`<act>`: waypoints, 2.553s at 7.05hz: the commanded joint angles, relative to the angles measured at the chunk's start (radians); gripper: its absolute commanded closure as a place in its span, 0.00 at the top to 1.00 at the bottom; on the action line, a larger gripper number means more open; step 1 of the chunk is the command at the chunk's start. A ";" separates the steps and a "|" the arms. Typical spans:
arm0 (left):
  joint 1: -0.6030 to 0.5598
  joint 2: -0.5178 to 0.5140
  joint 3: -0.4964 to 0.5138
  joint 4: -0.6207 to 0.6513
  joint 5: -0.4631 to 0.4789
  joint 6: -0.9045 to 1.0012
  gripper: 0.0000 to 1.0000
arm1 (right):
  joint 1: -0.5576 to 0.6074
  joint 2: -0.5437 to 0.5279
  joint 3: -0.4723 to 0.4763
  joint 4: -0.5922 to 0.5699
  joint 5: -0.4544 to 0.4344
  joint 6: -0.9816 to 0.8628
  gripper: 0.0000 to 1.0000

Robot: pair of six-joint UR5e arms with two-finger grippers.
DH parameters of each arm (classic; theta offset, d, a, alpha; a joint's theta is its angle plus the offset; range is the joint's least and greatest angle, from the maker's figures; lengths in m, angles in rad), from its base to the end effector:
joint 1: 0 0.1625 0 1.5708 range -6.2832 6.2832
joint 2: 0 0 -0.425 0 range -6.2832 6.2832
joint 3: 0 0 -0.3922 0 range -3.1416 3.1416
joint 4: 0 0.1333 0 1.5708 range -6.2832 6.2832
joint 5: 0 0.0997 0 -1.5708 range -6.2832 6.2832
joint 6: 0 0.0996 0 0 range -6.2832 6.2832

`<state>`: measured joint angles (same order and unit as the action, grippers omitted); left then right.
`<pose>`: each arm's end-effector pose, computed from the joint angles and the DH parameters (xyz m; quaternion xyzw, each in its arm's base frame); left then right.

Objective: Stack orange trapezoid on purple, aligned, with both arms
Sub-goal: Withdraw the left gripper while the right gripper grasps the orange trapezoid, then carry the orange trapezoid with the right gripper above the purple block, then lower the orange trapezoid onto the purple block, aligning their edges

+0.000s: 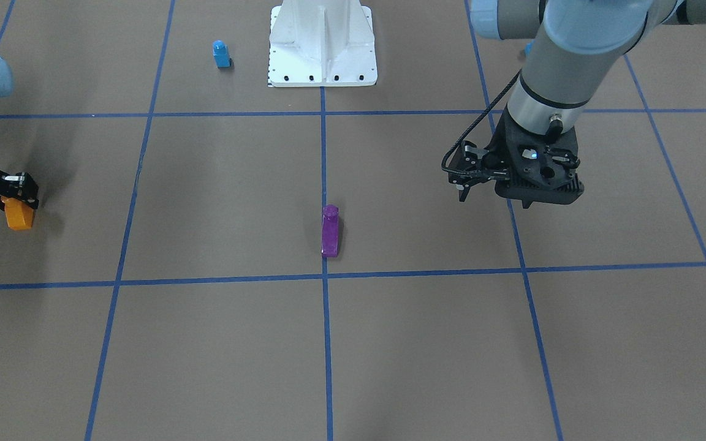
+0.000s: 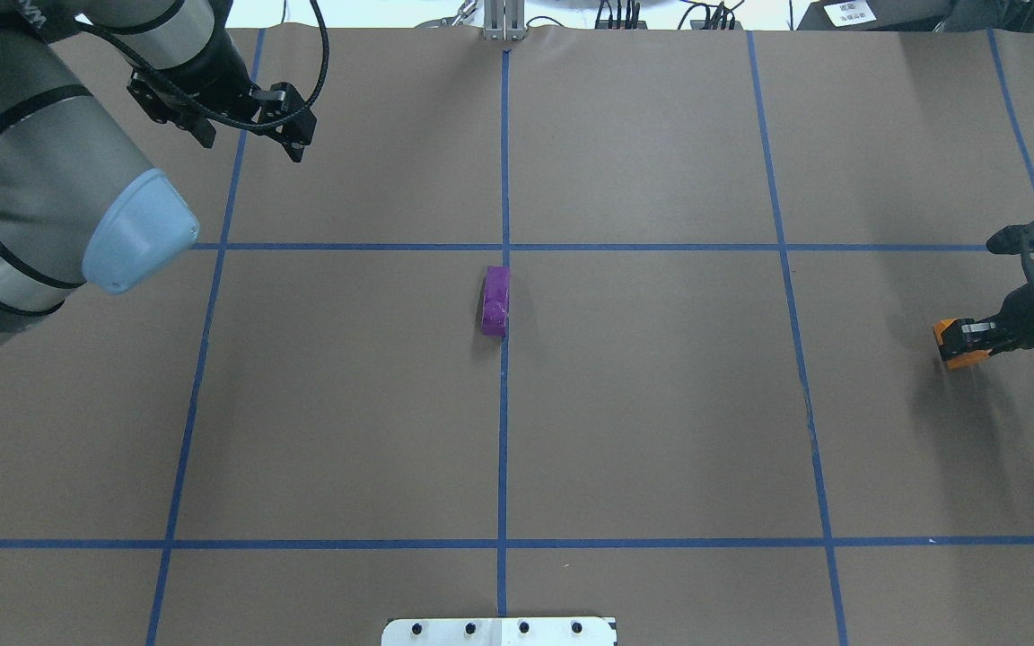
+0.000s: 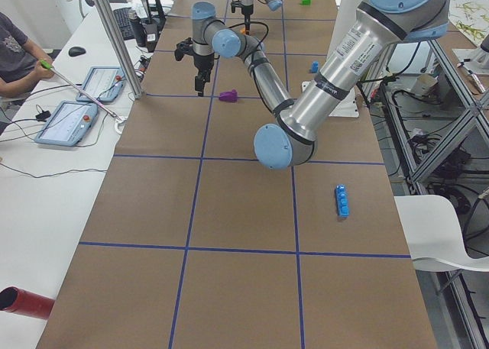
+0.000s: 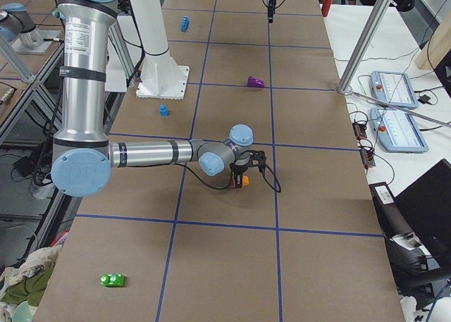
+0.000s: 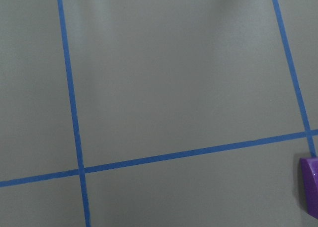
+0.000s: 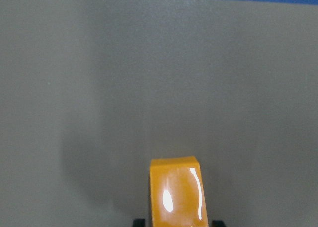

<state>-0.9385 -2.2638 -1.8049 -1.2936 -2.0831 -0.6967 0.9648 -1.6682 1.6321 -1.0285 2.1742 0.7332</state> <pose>0.3094 -0.5652 0.1845 0.0951 0.3795 0.0513 0.9189 -0.2089 -0.4363 0.6230 0.0089 -0.3740 -0.0155 0.9273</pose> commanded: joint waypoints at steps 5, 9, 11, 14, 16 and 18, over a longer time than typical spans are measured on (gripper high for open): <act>-0.146 0.145 -0.010 0.034 -0.002 0.366 1.00 | 0.066 0.262 0.210 -0.476 0.082 0.014 0.00; -0.307 0.353 0.005 0.016 -0.021 0.708 1.00 | -0.159 0.793 0.067 -0.619 0.010 0.510 0.00; -0.362 0.415 0.063 -0.051 -0.046 0.814 1.00 | -0.245 0.976 -0.087 -0.616 -0.059 0.627 0.00; -0.372 0.438 0.093 -0.072 -0.046 0.842 1.00 | -0.365 1.180 -0.348 -0.610 -0.203 0.681 0.00; -0.373 0.438 0.096 -0.072 -0.048 0.841 1.00 | -0.377 1.182 -0.371 -0.610 -0.202 0.663 0.00; -0.373 0.438 0.102 -0.072 -0.124 0.839 1.00 | -0.374 1.145 -0.367 -0.616 -0.209 0.608 0.00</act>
<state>-1.3114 -1.8255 -1.7055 -1.3652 -2.1697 0.1440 0.5899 -0.5011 1.2634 -1.6411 1.9703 1.3664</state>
